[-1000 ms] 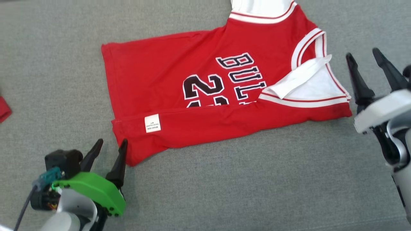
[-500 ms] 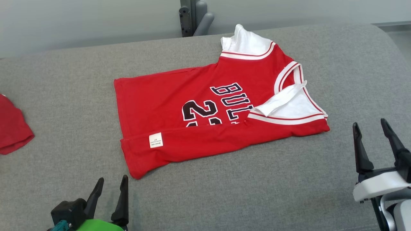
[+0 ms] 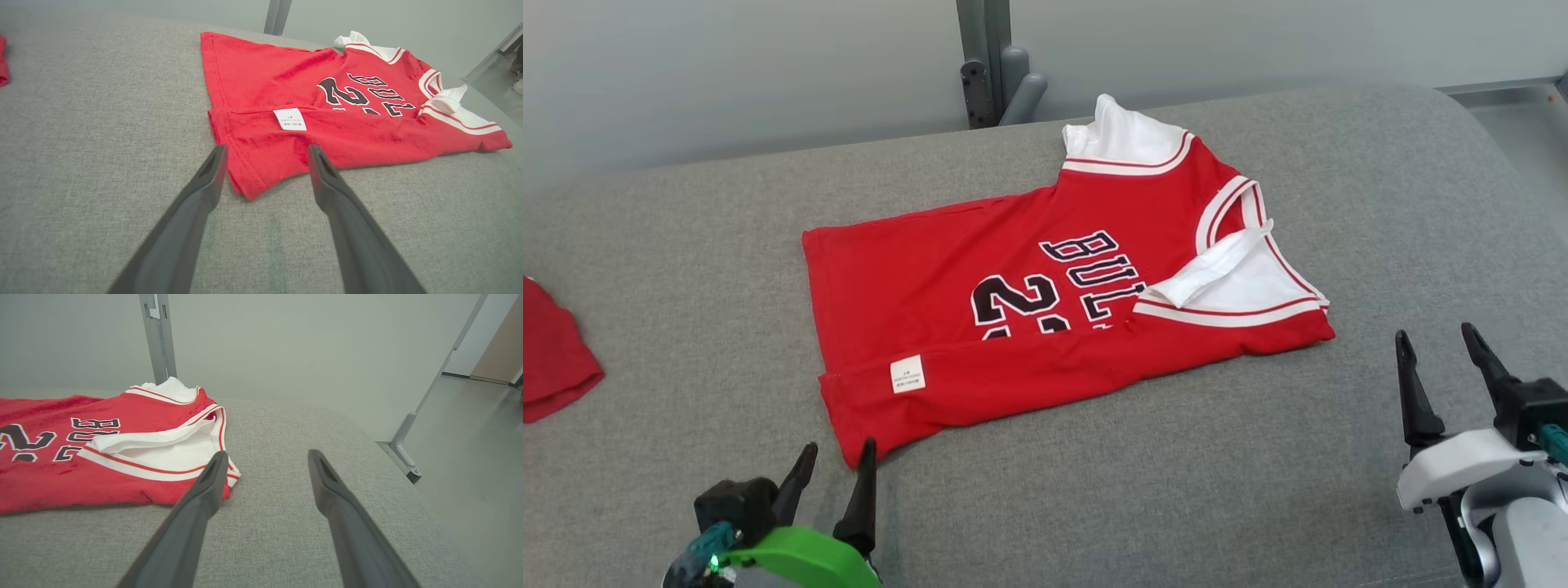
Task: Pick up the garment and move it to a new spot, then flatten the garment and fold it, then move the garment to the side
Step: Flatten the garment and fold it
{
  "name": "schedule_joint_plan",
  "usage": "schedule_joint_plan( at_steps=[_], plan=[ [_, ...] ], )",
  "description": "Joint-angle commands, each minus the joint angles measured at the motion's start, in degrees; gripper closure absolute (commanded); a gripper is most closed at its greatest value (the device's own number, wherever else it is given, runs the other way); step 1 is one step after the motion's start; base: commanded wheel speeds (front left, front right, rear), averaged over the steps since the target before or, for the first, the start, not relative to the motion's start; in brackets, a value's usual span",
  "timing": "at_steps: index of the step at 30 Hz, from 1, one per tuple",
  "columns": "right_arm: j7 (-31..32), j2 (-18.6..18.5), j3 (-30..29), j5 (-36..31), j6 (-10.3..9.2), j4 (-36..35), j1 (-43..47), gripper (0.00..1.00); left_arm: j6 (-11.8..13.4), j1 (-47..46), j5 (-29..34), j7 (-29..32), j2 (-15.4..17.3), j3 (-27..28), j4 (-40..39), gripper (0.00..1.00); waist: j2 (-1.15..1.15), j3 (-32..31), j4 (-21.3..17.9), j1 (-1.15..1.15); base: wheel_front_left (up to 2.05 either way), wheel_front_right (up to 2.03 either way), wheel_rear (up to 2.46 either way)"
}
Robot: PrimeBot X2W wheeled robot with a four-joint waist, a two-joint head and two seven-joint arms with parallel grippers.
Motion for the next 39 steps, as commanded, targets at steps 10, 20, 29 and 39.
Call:
schedule_joint_plan(
  at_steps=[10, 20, 29, 39],
  plan=[
    [5.7, -0.2, 3.7, -0.1, -0.04, 11.7, -13.3, 0.0, -0.2, -9.8, -0.6, 5.6, -1.8, -0.7, 5.1, 0.0, 0.0, 8.8, 0.7, 0.0, 0.0, 0.0, 0.0],
    [6.1, -0.4, 7.1, 2.0, -0.04, 21.6, -19.7, 0.0, -1.0, -12.3, -0.9, 8.4, -2.5, -2.3, 6.7, 0.0, 0.0, 11.4, 2.8, 0.0, 0.0, 0.0, 0.0],
    [5.5, -1.1, 10.7, 3.7, -0.03, 28.2, -22.8, 0.15, -2.6, -13.0, -2.6, 11.4, -3.5, -3.6, 8.6, 0.06, 0.0, 11.6, 3.8, 0.0, 0.0, 0.0, 0.0],
    [6.7, -4.1, 16.5, 8.2, -0.06, 29.5, -24.0, 1.0, -6.7, -14.8, -4.0, 14.3, -1.1, -4.5, 9.7, 1.0, 0.0, 10.3, 4.0, 0.0, 0.0, 0.0, 0.0]
  ],
)
